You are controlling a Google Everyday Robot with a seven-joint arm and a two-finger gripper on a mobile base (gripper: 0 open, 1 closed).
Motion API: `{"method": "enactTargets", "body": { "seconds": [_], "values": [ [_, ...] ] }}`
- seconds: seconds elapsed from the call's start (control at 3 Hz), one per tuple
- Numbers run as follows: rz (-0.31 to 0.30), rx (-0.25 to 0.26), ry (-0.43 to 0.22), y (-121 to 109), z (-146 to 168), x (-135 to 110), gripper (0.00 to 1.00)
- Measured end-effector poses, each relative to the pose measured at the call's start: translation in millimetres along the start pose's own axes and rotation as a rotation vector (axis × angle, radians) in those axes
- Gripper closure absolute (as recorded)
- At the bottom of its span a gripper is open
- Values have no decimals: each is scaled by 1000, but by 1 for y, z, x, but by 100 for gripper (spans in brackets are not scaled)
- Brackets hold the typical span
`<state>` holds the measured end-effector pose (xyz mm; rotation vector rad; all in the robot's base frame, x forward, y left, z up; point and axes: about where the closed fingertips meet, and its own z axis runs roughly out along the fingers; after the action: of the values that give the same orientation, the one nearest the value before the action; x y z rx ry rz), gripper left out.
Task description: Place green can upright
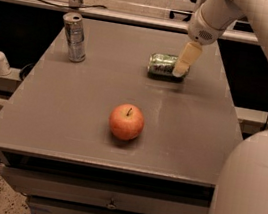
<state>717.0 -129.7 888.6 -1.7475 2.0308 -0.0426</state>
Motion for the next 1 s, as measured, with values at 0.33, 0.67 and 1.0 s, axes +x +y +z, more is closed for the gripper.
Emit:
{"method": "enactTargets", "body": {
  "seconds": [0.33, 0.67, 1.0],
  "values": [
    [15, -21, -6, -5, 20, -11, 0],
    [29, -57, -6, -1, 34, -21, 0],
    [56, -105, 6, 8, 43, -22, 0]
  ]
}}
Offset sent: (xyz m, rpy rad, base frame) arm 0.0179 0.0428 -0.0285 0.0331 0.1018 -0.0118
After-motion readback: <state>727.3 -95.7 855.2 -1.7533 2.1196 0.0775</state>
